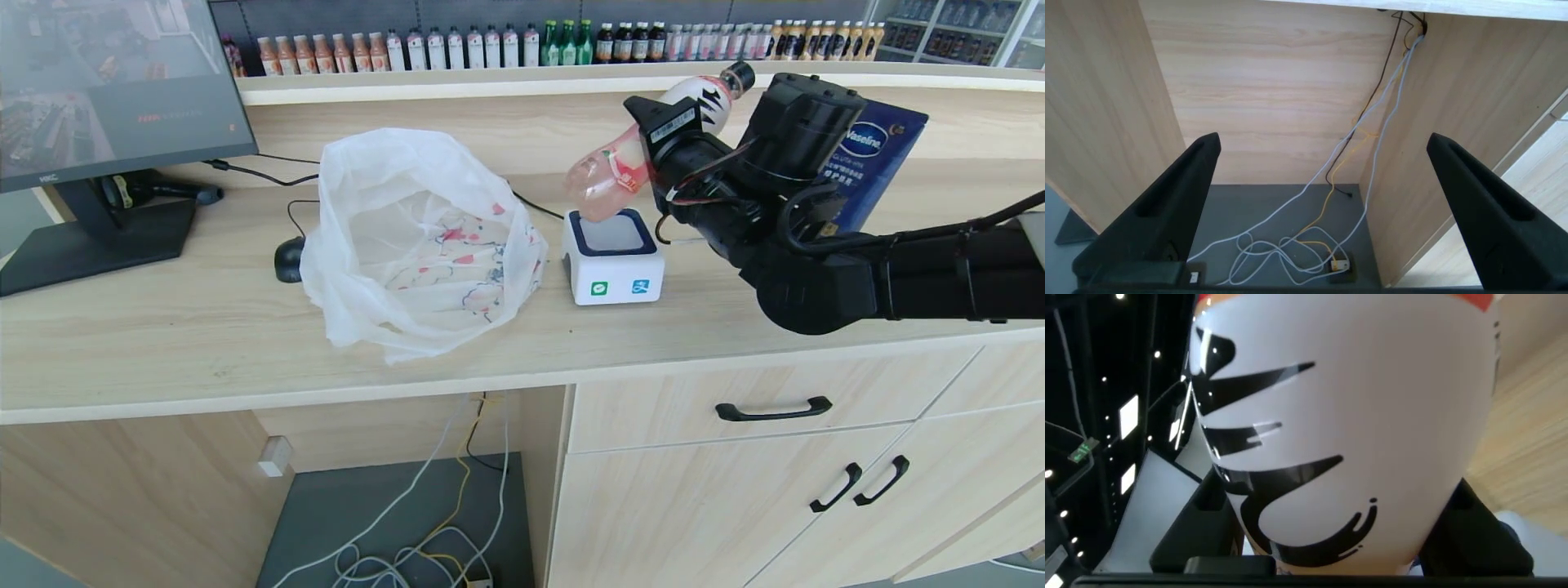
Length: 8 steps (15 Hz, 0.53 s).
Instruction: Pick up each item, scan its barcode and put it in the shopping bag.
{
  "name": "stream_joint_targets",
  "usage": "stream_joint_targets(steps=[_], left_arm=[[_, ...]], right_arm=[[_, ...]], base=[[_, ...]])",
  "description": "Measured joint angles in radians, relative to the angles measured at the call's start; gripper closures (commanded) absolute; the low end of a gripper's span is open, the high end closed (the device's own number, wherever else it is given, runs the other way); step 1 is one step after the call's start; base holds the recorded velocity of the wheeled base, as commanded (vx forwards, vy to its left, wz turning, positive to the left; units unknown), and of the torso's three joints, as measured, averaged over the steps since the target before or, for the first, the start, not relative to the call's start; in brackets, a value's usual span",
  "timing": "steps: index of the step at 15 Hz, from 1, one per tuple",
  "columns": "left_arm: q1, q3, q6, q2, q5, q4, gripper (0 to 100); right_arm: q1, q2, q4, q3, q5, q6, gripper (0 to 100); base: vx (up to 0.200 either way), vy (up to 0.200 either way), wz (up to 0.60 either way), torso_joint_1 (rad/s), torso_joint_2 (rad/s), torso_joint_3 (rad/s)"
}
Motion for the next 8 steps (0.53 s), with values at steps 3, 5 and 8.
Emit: stream_joint_targets(steps=[3, 5, 8], left_arm=[[0.000, 0.000, 0.000, 0.000, 0.000, 0.000, 0], [0.000, 0.000, 0.000, 0.000, 0.000, 0.000, 0], [0.000, 0.000, 0.000, 0.000, 0.000, 0.000, 0]], right_arm=[[-0.002, 0.008, 0.020, -0.003, 0.001, 0.029, 100], [-0.002, 0.014, 0.021, -0.014, 0.001, 0.031, 100], [-0.001, 0.021, 0.040, -0.030, 0.002, 0.038, 100]], base=[[0.000, 0.000, 0.00, 0.000, 0.00, 0.000], [0.000, 0.000, 0.00, 0.000, 0.00, 0.000], [0.000, 0.000, 0.00, 0.000, 0.00, 0.000]])
